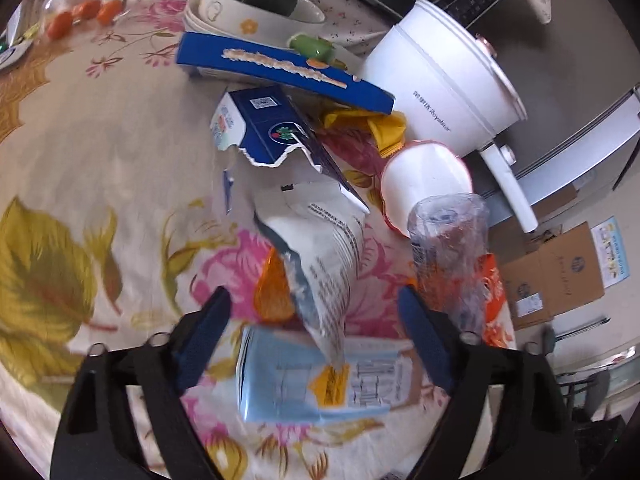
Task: Collect trash
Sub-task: 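Grasp the light-blue milk carton with the right gripper while the left gripper grasps a torn wrapper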
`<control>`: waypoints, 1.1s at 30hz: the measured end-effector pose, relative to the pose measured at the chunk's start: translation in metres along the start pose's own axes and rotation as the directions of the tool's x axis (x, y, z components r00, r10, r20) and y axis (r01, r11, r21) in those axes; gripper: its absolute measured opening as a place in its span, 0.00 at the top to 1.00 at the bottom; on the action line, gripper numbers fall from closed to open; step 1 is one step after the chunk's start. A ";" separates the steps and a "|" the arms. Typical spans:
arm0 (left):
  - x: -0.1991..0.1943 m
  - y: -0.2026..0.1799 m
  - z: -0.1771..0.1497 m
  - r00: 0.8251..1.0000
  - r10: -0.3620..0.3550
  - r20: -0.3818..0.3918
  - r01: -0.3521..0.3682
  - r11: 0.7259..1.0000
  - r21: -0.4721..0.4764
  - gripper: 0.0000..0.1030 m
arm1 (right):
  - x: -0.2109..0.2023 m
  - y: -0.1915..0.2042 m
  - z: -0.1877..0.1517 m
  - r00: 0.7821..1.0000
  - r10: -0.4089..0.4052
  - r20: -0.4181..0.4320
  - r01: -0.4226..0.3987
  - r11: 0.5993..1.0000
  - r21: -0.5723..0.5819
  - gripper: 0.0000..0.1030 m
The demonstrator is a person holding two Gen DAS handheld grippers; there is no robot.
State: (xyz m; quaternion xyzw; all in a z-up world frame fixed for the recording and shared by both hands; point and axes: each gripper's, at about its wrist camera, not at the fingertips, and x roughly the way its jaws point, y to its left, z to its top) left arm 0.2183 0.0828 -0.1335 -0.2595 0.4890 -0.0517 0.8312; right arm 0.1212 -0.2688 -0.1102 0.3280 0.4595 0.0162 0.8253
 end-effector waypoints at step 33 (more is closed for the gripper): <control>-0.203 0.029 0.010 0.930 -0.171 0.326 0.133 0.982 0.136 0.96 | 0.128 0.199 -0.114 0.980 -0.193 0.043 0.061 0.084 -0.995 0.24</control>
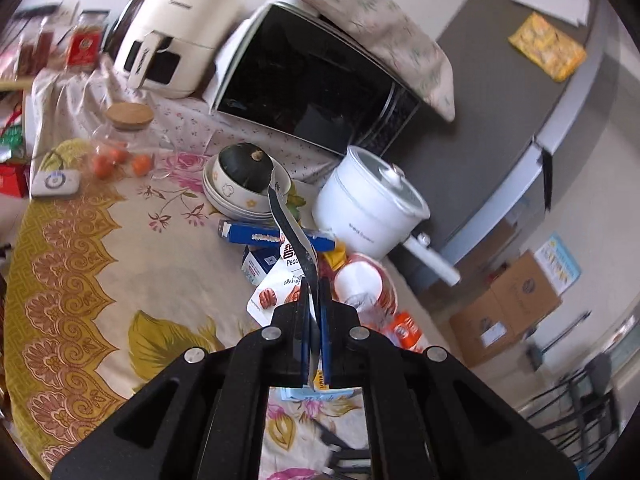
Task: Collect trash
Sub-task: 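Grasp the light-blue milk carton with the right gripper while the left gripper grasps a torn wrapper, then carry the milk carton to the white bin and release it with the right gripper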
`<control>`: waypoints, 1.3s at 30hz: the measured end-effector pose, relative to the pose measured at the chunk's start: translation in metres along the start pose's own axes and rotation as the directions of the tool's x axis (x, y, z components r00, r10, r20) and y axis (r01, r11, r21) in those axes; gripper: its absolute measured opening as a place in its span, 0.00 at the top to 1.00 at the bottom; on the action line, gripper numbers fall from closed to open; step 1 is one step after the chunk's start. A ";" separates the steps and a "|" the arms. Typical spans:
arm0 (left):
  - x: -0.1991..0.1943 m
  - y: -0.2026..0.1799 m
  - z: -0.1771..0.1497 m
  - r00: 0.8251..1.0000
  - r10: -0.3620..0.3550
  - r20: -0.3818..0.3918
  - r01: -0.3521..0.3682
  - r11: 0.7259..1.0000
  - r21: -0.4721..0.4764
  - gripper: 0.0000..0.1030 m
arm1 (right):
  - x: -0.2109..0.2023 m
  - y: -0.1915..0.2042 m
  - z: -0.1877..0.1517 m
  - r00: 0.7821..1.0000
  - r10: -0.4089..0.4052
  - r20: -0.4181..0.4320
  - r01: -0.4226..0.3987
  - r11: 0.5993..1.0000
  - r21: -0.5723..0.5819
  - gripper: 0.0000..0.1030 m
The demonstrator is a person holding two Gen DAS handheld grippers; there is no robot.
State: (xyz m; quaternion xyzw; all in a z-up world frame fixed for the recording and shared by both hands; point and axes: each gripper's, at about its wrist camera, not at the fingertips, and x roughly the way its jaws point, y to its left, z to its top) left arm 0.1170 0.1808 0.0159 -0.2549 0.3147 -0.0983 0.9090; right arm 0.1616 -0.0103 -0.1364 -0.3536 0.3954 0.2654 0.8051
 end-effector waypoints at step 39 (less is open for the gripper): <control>0.005 -0.003 -0.010 0.999 0.042 0.014 -0.041 0.999 -0.035 0.96 | -0.078 -0.066 0.003 0.914 -0.110 0.391 -0.135 0.826 0.547 0.50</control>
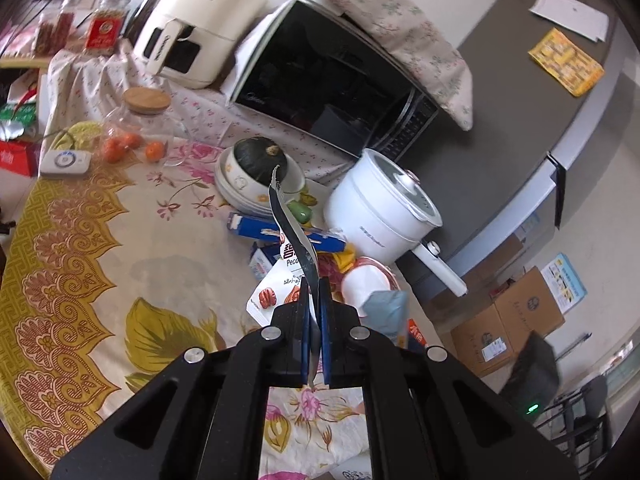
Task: Collect trash
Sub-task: 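Carry the milk carton to the white bin and release it with the right gripper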
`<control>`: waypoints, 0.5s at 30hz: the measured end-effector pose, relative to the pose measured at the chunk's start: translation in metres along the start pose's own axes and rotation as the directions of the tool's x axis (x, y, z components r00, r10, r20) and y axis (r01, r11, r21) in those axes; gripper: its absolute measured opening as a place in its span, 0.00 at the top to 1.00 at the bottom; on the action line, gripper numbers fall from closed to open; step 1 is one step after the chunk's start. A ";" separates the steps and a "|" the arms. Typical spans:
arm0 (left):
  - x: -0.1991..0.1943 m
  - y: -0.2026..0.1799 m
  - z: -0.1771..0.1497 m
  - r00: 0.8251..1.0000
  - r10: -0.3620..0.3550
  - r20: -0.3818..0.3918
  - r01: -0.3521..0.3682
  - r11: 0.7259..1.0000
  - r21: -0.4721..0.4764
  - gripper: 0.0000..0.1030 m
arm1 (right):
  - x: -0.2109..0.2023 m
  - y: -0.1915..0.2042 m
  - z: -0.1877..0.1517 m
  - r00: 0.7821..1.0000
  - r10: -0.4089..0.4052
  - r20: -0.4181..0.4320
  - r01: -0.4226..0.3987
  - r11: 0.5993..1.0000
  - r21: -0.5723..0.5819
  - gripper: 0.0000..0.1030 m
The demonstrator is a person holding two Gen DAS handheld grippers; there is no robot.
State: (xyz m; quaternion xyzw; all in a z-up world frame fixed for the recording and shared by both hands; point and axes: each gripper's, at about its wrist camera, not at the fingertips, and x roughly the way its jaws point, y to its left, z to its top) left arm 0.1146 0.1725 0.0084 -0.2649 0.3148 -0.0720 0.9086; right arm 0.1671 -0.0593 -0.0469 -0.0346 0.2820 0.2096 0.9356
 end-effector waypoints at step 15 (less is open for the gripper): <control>0.026 -0.057 -0.034 0.988 -0.149 -0.048 0.151 0.987 0.056 0.96 | -0.086 -0.080 -0.019 0.959 -0.267 0.097 0.240 0.944 0.227 0.49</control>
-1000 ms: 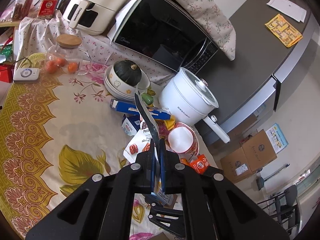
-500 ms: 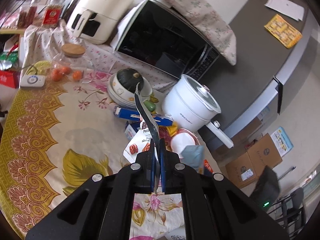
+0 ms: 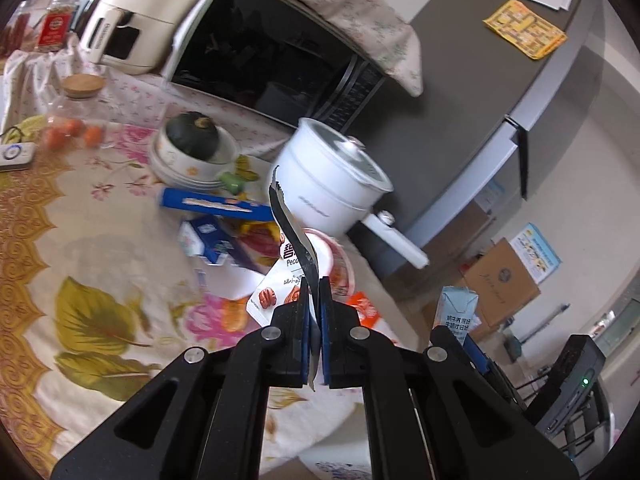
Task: Collect trash
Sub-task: 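Carry the milk carton to the white bin and release it with the right gripper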
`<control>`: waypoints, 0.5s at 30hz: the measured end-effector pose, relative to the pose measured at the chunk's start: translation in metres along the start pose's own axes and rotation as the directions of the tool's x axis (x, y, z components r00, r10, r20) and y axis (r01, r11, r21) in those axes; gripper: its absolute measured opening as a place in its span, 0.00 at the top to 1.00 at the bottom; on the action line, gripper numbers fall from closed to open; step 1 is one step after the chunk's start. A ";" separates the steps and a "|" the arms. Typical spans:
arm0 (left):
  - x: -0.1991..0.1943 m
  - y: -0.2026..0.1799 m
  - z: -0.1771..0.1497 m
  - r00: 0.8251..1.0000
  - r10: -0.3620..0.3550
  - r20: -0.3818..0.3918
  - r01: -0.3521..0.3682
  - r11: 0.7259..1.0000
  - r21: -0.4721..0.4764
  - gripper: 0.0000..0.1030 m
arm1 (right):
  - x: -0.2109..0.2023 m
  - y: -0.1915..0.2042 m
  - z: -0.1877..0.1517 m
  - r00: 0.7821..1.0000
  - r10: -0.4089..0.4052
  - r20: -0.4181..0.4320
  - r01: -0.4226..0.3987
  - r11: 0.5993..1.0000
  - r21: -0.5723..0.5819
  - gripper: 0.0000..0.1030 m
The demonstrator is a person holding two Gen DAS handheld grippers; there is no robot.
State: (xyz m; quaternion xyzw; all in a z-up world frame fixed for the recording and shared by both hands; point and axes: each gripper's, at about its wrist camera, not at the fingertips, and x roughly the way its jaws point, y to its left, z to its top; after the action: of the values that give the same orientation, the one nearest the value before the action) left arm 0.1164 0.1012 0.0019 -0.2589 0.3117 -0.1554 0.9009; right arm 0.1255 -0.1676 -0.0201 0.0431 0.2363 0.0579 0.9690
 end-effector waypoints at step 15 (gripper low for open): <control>0.051 -0.093 -0.048 0.987 -0.117 -0.111 0.134 0.978 0.158 0.96 | -0.046 -0.117 -0.015 0.965 -0.261 -0.023 0.261 0.950 0.174 0.49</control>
State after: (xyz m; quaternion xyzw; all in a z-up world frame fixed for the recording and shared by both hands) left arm 0.1131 -0.0155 -0.0027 -0.1944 0.3262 -0.2501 0.8907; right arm 0.0890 -0.2884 -0.0259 0.0969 0.2440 -0.0916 0.9606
